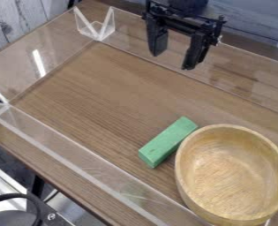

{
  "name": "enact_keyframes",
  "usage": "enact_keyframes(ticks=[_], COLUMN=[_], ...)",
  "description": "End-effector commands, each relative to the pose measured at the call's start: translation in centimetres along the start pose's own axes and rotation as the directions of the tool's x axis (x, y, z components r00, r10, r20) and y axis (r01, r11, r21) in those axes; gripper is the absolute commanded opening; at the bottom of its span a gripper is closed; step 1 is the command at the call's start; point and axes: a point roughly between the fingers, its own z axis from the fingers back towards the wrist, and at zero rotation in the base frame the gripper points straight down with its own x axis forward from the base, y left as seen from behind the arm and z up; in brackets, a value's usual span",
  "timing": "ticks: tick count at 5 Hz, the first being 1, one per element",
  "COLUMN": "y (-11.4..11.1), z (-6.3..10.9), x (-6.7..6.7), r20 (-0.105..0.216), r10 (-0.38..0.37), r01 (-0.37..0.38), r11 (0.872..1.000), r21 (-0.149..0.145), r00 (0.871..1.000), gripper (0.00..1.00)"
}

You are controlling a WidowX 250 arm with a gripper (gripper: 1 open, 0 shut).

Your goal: Put the green block in the brown bowl

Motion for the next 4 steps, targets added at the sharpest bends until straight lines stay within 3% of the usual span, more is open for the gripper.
enact_keyframes(ticks=[1, 2, 4], y=[-0.4, -0.5, -1.9], z=[0.2, -0.1, -2.1], x=[-1.9, -3.7, -4.2], r20=[-0.023, -0.022, -0.042], r10=[-0.041, -0.162, -0.242], r01=[0.042, 0.161, 0.242], r11=[0.999, 0.987, 0.97], r21=[0.012, -0.016, -0.007], r00=[0.999, 0.987, 0.969], gripper=[1.0, 1.0, 1.0])
